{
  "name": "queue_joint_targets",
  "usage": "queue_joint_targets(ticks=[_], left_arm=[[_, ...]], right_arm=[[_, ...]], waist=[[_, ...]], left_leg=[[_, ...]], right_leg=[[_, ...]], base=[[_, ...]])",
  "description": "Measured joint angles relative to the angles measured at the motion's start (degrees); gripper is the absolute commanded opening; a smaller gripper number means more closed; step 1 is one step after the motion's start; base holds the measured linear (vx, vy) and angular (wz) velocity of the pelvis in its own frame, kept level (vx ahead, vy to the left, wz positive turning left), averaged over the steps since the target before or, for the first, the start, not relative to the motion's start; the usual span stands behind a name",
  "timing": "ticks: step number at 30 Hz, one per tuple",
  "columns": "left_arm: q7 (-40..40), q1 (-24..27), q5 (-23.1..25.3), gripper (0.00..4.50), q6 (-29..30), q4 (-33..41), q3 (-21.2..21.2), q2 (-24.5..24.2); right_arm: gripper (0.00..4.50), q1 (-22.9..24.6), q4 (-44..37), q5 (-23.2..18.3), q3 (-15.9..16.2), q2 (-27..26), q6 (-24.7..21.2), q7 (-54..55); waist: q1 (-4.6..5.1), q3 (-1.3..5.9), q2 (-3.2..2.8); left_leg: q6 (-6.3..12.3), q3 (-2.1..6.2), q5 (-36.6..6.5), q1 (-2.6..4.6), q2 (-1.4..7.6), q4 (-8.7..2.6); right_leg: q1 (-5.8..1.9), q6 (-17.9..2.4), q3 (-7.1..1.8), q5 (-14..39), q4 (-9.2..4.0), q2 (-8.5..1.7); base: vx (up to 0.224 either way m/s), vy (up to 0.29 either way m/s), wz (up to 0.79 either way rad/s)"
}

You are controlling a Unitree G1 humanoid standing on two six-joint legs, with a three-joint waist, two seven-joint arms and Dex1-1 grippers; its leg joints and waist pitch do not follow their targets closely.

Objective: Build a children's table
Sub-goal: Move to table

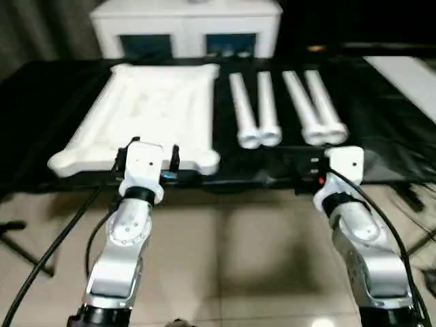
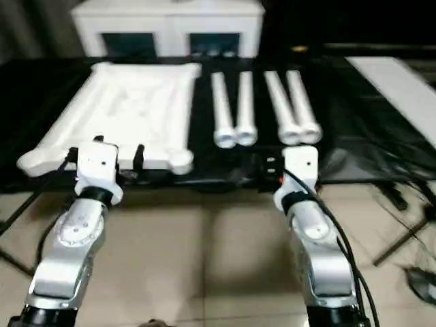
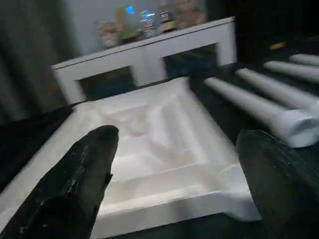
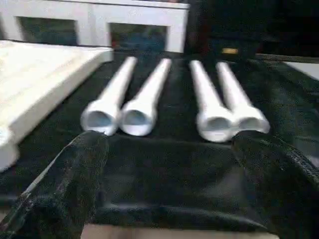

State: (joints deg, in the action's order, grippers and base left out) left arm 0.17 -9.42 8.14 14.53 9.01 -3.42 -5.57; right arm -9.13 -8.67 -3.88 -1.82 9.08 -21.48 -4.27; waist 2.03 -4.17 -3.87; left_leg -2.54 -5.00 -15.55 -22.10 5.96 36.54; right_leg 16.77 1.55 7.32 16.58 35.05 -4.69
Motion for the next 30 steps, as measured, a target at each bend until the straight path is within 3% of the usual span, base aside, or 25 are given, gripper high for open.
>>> queue_joint_targets(ticks=[1,3,4,5,6,8,9,11,12,14,15,16,17,18,19,20,21,22,24,25,26,27,28,29,30], left_arm=[[-0.04,-0.06,0.02,4.26,-0.11,0.00,-0.03,0.02],[-0.04,-0.29,0.05,4.26,-0.12,0.00,0.01,-0.02],[-0.04,-0.39,0.05,4.26,-0.09,0.00,0.05,-0.23],[-0.04,-0.53,0.04,4.26,0.00,-0.02,0.06,-0.40],[-0.07,-0.54,0.03,4.26,0.10,-0.03,0.15,-0.86],[-0.08,-0.53,-0.01,4.26,0.16,-0.05,0.25,-0.83],[-0.14,-0.53,-0.04,4.26,0.15,-0.04,0.01,-0.26],[-0.32,-0.52,-0.03,4.26,0.15,-0.01,-0.47,0.16],[-0.43,-0.54,-0.01,4.26,0.15,-0.01,-0.84,0.26],[-0.54,-0.54,-0.02,4.26,0.15,-0.01,-1.28,0.43],[-0.53,-0.21,-0.01,4.26,0.19,-0.04,-0.78,-0.09],[-0.48,0.21,-0.01,4.26,0.29,-0.32,0.20,-0.69],[-0.47,0.20,0.00,4.26,0.43,-0.79,1.08,-1.22],[-0.46,0.05,-0.01,4.26,0.44,-0.80,1.39,-1.26],[-0.47,-0.13,-0.01,4.26,0.44,-0.74,1.27,-1.06],[-0.48,-0.28,-0.02,4.26,0.43,-0.54,1.23,-0.89],[-0.50,-0.94,-0.01,4.26,0.50,-0.37,1.04,-0.80],[-0.58,-1.29,-0.05,4.26,0.52,-0.47,-0.49,0.96],[-0.65,-0.93,-0.04,4.26,0.49,-0.12,-1.70,0.79],[-0.63,-0.90,-0.02,4.26,0.48,0.16,-1.26,0.09],[-0.59,-0.86,0.00,4.26,0.48,0.40,-0.59,-0.33],[-0.57,-0.84,0.00,4.26,0.48,0.62,0.04,-0.53],[-0.56,-0.60,0.00,4.26,0.48,0.83,0.36,-0.84],[-0.57,0.08,0.00,4.26,0.52,0.85,1.04,-1.38],[-0.52,0.48,0.02,4.26,0.81,0.56,2.52,-2.16]], right_arm=[[4.50,-0.05,0.00,0.07,-0.10,0.14,0.36,0.05],[4.50,-0.04,0.01,0.01,-0.23,0.18,0.86,-0.13],[4.50,-0.14,0.00,-0.10,-0.25,-0.12,0.96,-0.20],[4.50,-0.22,0.01,-0.16,-0.26,-0.41,0.98,-0.20],[4.50,-0.43,0.01,-0.24,-0.27,-1.20,0.91,0.00],[4.50,-0.91,0.01,-0.03,0.03,-1.14,0.91,0.07],[4.50,-0.96,0.01,0.39,-0.04,-0.44,1.00,0.36],[4.50,-0.94,0.01,1.48,-0.16,0.69,1.41,0.77],[4.50,-0.91,0.01,1.81,-0.69,1.01,1.84,0.82],[4.50,-0.94,0.04,1.81,-1.37,1.61,1.98,0.65],[4.50,-1.16,0.28,1.79,-1.04,0.92,1.96,0.54],[4.50,-2.04,0.34,1.75,0.64,-0.03,1.98,0.15],[4.50,-2.39,0.28,1.75,1.99,-0.36,2.06,-0.11],[4.50,-2.21,0.30,1.80,2.39,-0.20,2.08,-0.38],[4.50,-2.04,0.33,1.79,2.29,0.36,2.08,-0.71],[4.50,-2.01,0.32,1.80,2.17,0.83,2.11,-0.99],[4.50,-1.50,0.15,1.87,1.73,1.40,2.46,-1.14],[4.50,-0.53,0.55,2.11,0.67,2.28,2.71,-1.10],[4.50,-0.43,1.05,1.67,-0.71,1.46,2.73,-1.19],[4.50,-0.81,0.94,1.23,-0.57,0.64,2.73,-1.23],[4.50,-1.51,0.71,0.95,-0.32,0.08,2.73,-1.33],[4.50,-2.41,0.08,0.53,0.03,-0.02,2.72,-1.64],[4.50,-2.65,-0.16,0.32,0.43,-0.21,2.80,-2.04],[4.50,-2.45,-0.10,0.00,1.56,-0.65,2.77,-2.62],[4.50,-2.73,-0.19,-0.33,3.15,-1.25,2.75,-3.49]], waist=[[0.67,-0.03,0.06],[2.02,-0.22,-0.76],[2.45,-0.34,-0.81],[2.66,-0.46,-0.75],[3.00,-0.58,-0.06],[2.53,-0.74,0.48],[1.80,-0.61,0.92],[0.53,-0.34,0.63],[-0.07,-0.12,0.54],[-0.96,0.79,-1.05],[-0.76,1.36,-1.47],[-0.57,1.60,-0.93],[-0.50,1.65,-0.92],[-0.49,1.87,-0.46],[-0.13,1.98,0.04],[0.66,2.20,1.01],[1.22,2.05,3.12],[1.03,1.87,2.87],[-0.38,1.83,2.33],[-1.17,1.88,2.21],[-2.10,1.88,1.74],[-3.15,2.00,-0.46],[-3.52,2.12,-1.72],[-3.58,2.15,-1.48],[-3.24,2.29,-0.21]], left_leg=[[0.04,-0.16,-1.26,0.12,0.06,0.11],[0.40,-0.48,-1.72,0.24,1.18,0.04],[0.39,-0.54,-1.71,0.55,1.40,-0.10],[0.38,-0.62,-1.71,1.06,1.35,-0.19],[0.39,-0.69,-1.70,2.46,0.43,-0.27],[0.38,-0.94,-1.72,3.19,-0.28,-0.29],[1.29,-1.66,-2.92,3.54,-0.04,0.85],[2.80,-0.74,-3.29,1.91,0.11,6.93],[3.00,-0.32,-3.19,1.66,0.28,6.75],[3.38,-0.18,-0.93,1.25,2.00,1.78],[1.11,0.39,0.03,2.22,2.24,1.62],[1.36,0.87,-0.53,2.37,1.47,1.50],[1.65,1.43,-0.99,2.65,1.07,1.41],[2.26,2.89,-1.52,3.43,-0.35,0.66],[2.47,4.47,-1.77,4.10,-1.83,-0.08],[2.97,6.05,-2.07,4.58,-3.71,-0.60],[4.24,6.38,-3.11,4.67,-6.16,0.28],[7.38,5.25,-4.12,3.89,-5.71,3.65],[8.08,2.38,-4.34,1.11,-4.80,8.35],[6.66,1.55,-3.84,0.76,-4.24,6.72],[5.64,1.30,-3.14,0.72,-3.12,4.02],[4.66,1.28,-1.68,0.69,-0.55,-0.14],[1.93,1.28,2.09,1.32,0.84,0.08],[2.26,1.37,0.91,1.71,0.39,0.49],[2.58,1.33,0.13,1.97,-0.40,0.51]], right_leg=[[-0.36,0.02,0.58,0.02,-0.51,-0.30],[-1.93,0.07,2.79,0.05,-1.92,-0.63],[-2.22,0.15,2.84,1.01,-1.60,-0.49],[-2.24,0.13,2.42,2.55,-0.09,-0.42],[-2.33,-0.37,0.25,3.62,1.33,-0.29],[-3.04,-0.27,-1.09,3.60,2.02,-0.40],[-2.84,-0.24,-1.51,3.61,1.74,-0.51],[-3.35,-0.25,-1.97,3.61,1.67,-0.65],[-3.47,-0.32,-2.32,3.56,1.38,-0.55],[-3.83,-0.47,-1.91,3.22,0.49,1.13],[-3.25,-0.91,-1.96,4.11,1.47,1.44],[-1.47,-1.84,-2.50,4.79,4.78,1.28],[0.66,-1.22,-2.75,5.14,7.81,1.42],[4.08,0.66,-3.09,4.92,10.18,1.48],[5.88,2.05,-3.81,4.66,9.83,1.37],[7.24,2.88,-5.51,4.02,7.88,1.21],[6.28,1.38,-7.78,-1.00,4.98,0.22],[5.07,0.17,-7.41,0.03,5.03,0.66],[1.52,0.20,-5.39,0.37,2.09,0.02],[0.02,-0.54,-5.05,0.44,0.66,0.18],[-1.26,-0.82,-4.67,0.46,-0.46,0.91],[-2.84,-0.88,-3.13,0.91,-1.54,2.37],[-3.55,-0.73,-2.43,1.73,-1.46,3.05],[-3.59,-1.28,-2.35,2.82,-0.19,2.81],[-1.01,-2.21,-3.37,3.68,5.35,2.33]], base=[[0.000,0.000,0.00],[0.000,0.000,0.00],[0.000,0.000,0.00],[0.081,0.006,-0.09],[0.081,0.006,-0.09],[0.028,-0.013,-0.03],[0.000,0.000,0.00],[0.166,-0.021,0.00],[0.183,-0.008,0.00],[0.184,0.024,0.20],[0.205,0.044,0.22],[0.254,0.017,0.01],[0.232,-0.033,-0.19],[0.232,-0.033,-0.19],[0.179,-0.048,-0.04],[0.141,-0.061,0.37],[0.141,-0.061,0.37],[0.162,-0.033,0.70],[0.211,-0.016,0.55],[0.204,-0.012,0.22],[0.199,0.027,0.09],[0.199,0.027,0.09],[0.210,0.100,0.07],[0.248,0.086,0.05],[0.248,0.086,0.05]])
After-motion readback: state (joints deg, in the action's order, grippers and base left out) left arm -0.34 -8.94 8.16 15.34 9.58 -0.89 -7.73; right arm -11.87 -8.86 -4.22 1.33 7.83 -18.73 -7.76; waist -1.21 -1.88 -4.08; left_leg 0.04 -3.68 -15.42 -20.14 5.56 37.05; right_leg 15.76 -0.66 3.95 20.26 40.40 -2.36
